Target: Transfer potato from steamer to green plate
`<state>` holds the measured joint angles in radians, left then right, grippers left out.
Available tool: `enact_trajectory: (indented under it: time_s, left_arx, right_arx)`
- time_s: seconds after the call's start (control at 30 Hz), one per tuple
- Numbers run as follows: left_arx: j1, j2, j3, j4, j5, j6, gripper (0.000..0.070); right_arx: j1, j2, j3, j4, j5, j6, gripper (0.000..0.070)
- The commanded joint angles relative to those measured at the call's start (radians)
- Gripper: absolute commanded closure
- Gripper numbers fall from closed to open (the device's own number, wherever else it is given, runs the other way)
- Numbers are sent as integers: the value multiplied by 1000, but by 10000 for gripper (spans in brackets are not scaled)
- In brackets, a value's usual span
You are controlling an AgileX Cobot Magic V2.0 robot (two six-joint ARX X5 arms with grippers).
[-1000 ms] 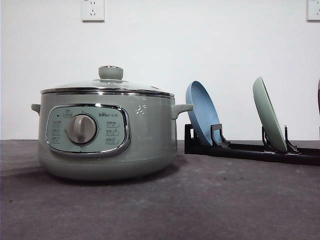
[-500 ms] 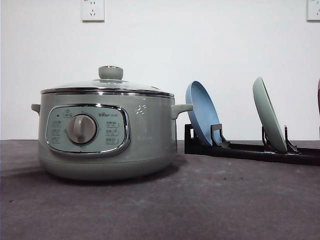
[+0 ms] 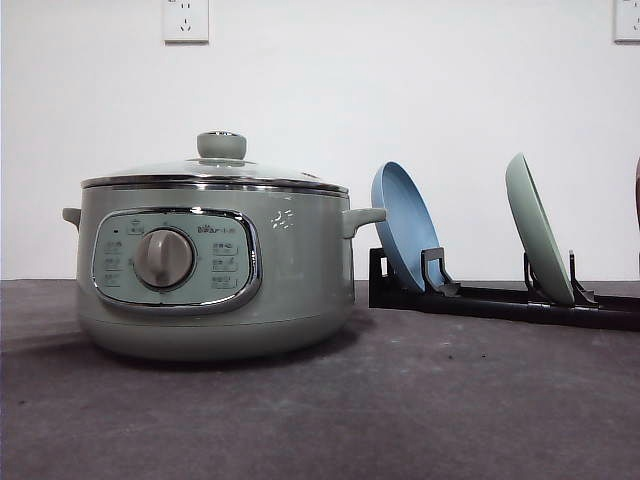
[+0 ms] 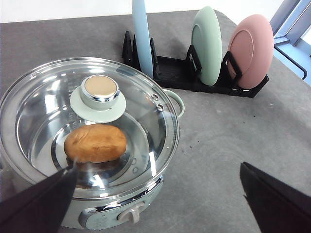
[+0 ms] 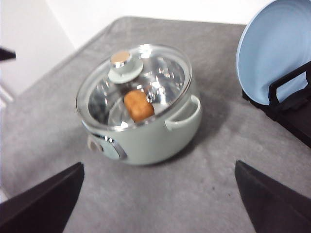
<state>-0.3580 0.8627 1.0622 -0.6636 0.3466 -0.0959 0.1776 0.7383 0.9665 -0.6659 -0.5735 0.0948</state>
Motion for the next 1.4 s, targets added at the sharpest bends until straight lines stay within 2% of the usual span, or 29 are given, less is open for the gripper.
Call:
enact_trajectory:
  time_s: [0.0,0.17,0.37,0.7,1.0,1.3,1.37]
  left_arx:
    - [-4,7,24,4,6,-6,0]
    - [-4,7,24,4,6,-6,0]
    - [-4,7,24,-4,5,-5,0]
    - [-4,7,23,-62,6,-2,0]
    - [-4,7,23,-76,6,-2,0]
    - [-4,7,23,-77,6,-8,0]
    - [-4,7,23,-76,6,-13,0]
  right_arx:
    - [3,23,18,23,0,68,70]
    - [3,122,46,43,16,113,70]
    - [2,317,164,28,71,138,70]
    - [-13,655,465,-49,316,132,70]
    - [-78,883,630,-21,319,133,71]
    - [-116,996,638,62,310,138,77]
    - [-116,1007,638,79,310,137,113]
